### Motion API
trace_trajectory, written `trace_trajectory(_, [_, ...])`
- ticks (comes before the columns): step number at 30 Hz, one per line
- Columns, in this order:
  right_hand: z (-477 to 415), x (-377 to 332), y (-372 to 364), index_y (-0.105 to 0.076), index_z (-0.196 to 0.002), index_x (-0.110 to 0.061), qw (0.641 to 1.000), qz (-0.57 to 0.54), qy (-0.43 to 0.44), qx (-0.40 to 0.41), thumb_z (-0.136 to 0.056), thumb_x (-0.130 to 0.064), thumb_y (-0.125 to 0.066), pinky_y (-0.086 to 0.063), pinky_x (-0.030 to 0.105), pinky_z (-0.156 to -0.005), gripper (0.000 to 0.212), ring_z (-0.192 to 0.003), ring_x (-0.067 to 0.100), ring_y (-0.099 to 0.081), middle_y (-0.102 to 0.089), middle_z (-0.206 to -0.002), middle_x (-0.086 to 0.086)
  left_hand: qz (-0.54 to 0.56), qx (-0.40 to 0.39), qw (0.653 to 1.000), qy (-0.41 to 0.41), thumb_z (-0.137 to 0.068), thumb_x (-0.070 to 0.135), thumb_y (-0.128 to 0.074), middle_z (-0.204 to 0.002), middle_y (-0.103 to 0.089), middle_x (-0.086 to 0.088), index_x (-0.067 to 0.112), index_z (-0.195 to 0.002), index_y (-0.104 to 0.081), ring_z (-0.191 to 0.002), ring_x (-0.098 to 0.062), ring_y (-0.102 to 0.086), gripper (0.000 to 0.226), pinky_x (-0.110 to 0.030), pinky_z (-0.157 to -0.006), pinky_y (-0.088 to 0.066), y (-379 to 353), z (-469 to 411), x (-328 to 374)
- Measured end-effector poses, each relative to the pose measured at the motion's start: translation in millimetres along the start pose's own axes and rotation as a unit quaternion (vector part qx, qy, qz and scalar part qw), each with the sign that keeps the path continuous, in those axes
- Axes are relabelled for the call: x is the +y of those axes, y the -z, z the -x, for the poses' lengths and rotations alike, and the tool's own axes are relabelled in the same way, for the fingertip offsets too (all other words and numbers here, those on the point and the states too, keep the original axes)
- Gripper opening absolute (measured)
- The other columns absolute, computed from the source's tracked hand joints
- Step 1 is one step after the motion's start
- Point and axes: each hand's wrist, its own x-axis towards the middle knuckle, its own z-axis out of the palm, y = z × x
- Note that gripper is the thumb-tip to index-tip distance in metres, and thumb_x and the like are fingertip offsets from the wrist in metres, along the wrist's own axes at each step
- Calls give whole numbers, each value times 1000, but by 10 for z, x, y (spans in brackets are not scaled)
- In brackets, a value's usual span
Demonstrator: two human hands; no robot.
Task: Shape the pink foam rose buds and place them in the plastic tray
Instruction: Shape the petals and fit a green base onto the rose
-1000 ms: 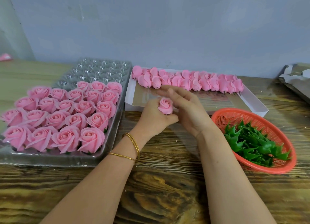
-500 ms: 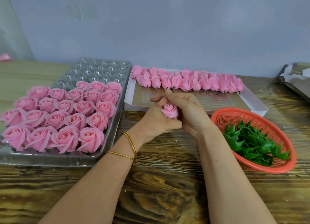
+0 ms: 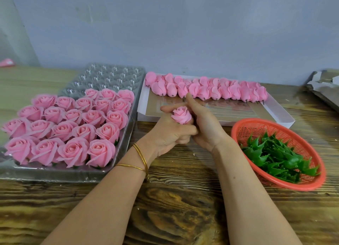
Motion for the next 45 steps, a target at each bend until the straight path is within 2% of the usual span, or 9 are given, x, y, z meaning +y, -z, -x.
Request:
trace_trajectory(6, [-3, 41, 57, -80, -97, -23, 1000, 4, 3, -27, -100, -55, -32, -54, 18, -74, 58, -102, 9, -69, -75, -104, 2, 4, 10, 1000, -15, -73, -22, -52, -48, -30, -1, -5, -73, -47, -38, -8, -26, 18, -17, -39, -22, 36, -13, -18])
trace_trajectory(11, [-56, 98, 68, -79, -95, -28, 992, 107, 37, 47, -90, -60, -41, -54, 27, -82, 50, -104, 9, -69, -75, -106, -3, -36, 46, 998, -30, -71, -20, -58, -50, -45, 2, 14, -66, -56, -41, -6, -39, 34, -16, -40, -27, 25, -19, -34])
trace_trajectory(14, [-62, 108, 46, -78, -87, -25, 977, 154, 96, 111, -91, -51, -45, -52, 30, -89, 42, -96, 7, -70, -77, -94, -4, -77, 66, 994, -51, -67, -6, -69, -56, -60, 7, 26, -63, -69, -51, -9, -57, 33, -19, -44, -42, 16, -14, -16])
trace_trajectory(18, [-58, 117, 19, -75, -76, -8, 932, 209, 215, 204, -90, -37, -59, -46, 27, -68, 36, -69, 18, -62, -71, -81, 19, -148, 125, 978, -74, -66, 1, -77, -76, -74, -2, 23, -78, -74, -80, -21, -72, 25, -39, -69, -59, 19, -33, -30])
trace_trajectory(21, [-74, 125, 6, -72, -64, -18, 919, 221, 257, 201, -89, -17, -70, -44, 18, -61, 25, -57, 5, -57, -69, -60, -4, -149, 122, 978, -76, -66, -3, -74, -75, -74, 9, 36, -75, -75, -75, -8, -71, 40, -25, -63, -55, 16, -47, -29])
trace_trajectory(25, [-84, 138, 21, -72, -66, -25, 934, 216, 230, 165, -84, -11, -75, -45, 15, -61, 23, -59, -2, -58, -69, -61, -13, -124, 122, 982, -72, -72, -7, -71, -76, -74, 6, 36, -75, -75, -78, -11, -72, 44, -27, -63, -58, 21, -59, -42])
trace_trajectory(29, [-72, 139, 17, -76, -78, -15, 957, 169, 185, 148, -81, -8, -77, -49, 16, -56, 8, -62, 2, -63, -72, -67, -5, -118, 133, 982, -62, -73, -7, -69, -72, -72, -2, 16, -77, -73, -76, -20, -70, 24, -39, -70, -59, 24, -67, -55])
trace_trajectory(34, [-65, 125, 28, -76, -89, -12, 967, 140, 153, 148, -78, -5, -79, -54, 19, -66, 13, -72, 4, -68, -74, -78, -1, -140, 144, 978, -57, -72, -9, -69, -70, -63, -6, -7, -83, -64, -70, -18, -62, 12, -31, -59, -53, 39, -88, -66])
trace_trajectory(45, [-36, 123, 30, -73, -94, -20, 979, 155, 97, 88, -74, -12, -81, -52, 29, -89, 23, -89, 9, -64, -71, -93, 1, -223, 175, 955, -90, -74, -3, -71, -67, -70, 15, 20, -70, -69, -68, 3, -66, 24, -13, -55, -50, 5, -55, -47])
